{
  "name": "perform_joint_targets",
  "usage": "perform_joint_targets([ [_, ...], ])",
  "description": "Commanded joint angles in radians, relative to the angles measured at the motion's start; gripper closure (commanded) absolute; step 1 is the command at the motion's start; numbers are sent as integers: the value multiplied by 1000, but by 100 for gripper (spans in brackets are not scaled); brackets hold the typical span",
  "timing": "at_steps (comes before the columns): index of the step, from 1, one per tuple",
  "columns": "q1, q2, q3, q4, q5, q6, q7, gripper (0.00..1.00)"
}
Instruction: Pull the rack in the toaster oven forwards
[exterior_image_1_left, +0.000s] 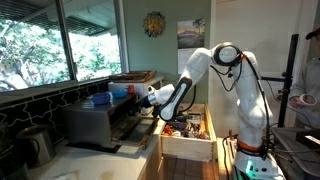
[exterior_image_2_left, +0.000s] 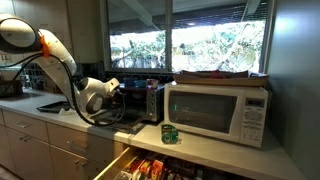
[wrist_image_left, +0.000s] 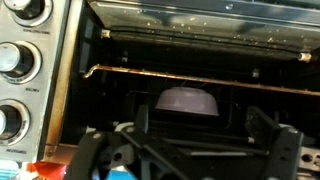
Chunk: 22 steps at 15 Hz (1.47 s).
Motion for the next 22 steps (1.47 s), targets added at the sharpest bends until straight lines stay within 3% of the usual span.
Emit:
perform_joint_targets([
  [1, 7, 107, -6, 102, -23, 25, 27, 0],
  [12, 10, 261, -5, 308, -38, -15, 64, 0],
  [22, 3, 277, 5, 368, -38, -131, 113, 0],
])
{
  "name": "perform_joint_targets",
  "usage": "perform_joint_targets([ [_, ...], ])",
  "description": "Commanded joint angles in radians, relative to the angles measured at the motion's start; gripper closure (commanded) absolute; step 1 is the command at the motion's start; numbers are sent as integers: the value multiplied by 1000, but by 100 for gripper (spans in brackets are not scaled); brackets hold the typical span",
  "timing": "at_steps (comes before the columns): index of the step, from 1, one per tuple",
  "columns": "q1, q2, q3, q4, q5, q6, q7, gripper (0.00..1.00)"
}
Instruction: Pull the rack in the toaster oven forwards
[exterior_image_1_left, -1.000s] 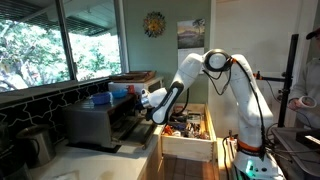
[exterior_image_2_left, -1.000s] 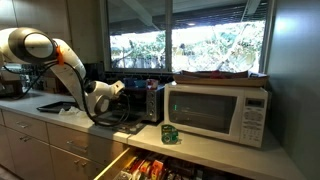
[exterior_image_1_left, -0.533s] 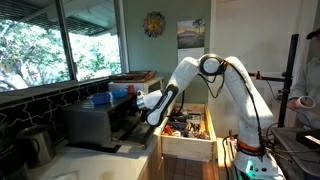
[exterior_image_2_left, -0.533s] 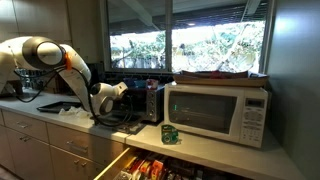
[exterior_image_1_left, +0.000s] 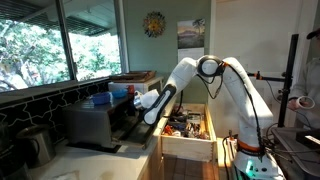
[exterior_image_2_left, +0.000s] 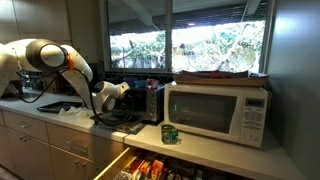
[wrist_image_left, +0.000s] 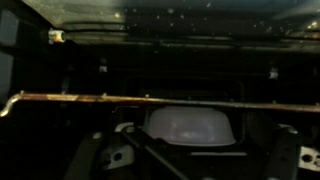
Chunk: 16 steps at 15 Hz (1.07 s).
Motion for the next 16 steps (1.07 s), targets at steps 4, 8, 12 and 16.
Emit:
perform_joint_targets([
  [4, 0, -2, -6, 20, -14, -133, 46, 0],
  [8, 34, -62, -36, -19, 44, -228, 9, 0],
  [12, 133, -161, -149, -82, 94, -392, 2, 0],
  [16, 239, -245, -262, -138, 49, -542, 35, 0],
])
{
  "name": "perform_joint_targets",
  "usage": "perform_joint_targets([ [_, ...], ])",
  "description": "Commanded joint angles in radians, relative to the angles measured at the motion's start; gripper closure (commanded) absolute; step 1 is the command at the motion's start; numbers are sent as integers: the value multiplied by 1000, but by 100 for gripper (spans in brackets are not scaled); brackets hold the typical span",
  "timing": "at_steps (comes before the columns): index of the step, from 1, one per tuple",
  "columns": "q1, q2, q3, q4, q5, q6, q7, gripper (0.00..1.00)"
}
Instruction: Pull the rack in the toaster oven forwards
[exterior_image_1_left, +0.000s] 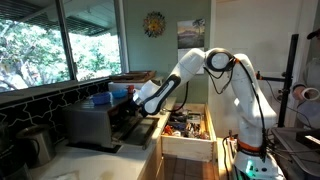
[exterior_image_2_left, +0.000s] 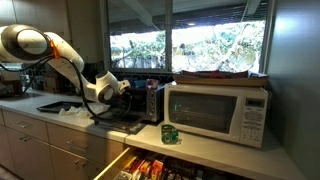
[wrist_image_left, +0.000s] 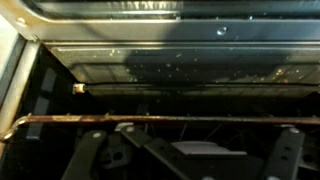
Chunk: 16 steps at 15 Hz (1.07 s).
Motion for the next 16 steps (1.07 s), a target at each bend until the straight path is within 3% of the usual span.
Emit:
perform_joint_targets([
  [1, 100, -105, -114, -100, -32, -124, 28, 0],
  [8, 187, -199, -207, -158, -158, -272, 102, 0],
  [16, 200, -291, -217, -217, -281, -373, 193, 0],
])
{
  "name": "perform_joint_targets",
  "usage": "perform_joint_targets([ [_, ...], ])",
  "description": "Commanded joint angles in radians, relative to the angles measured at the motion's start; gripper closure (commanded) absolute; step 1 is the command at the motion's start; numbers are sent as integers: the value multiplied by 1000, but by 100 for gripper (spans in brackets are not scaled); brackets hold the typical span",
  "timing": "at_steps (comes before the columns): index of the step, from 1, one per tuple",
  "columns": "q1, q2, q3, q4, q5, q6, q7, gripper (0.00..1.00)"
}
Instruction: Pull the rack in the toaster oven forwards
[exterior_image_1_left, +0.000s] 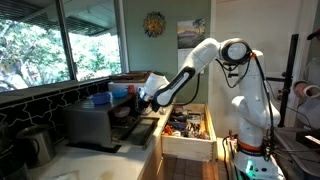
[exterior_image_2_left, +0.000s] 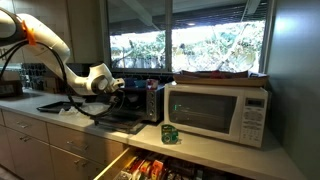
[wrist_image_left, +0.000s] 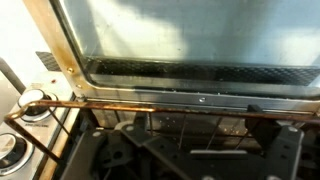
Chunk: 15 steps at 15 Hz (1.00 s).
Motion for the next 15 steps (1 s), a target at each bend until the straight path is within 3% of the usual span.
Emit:
perform_joint_targets([
  [1, 14, -73, -12, -62, -67, -57, 59, 0],
  [15, 5, -139, 6, -104, -131, -107, 123, 0],
])
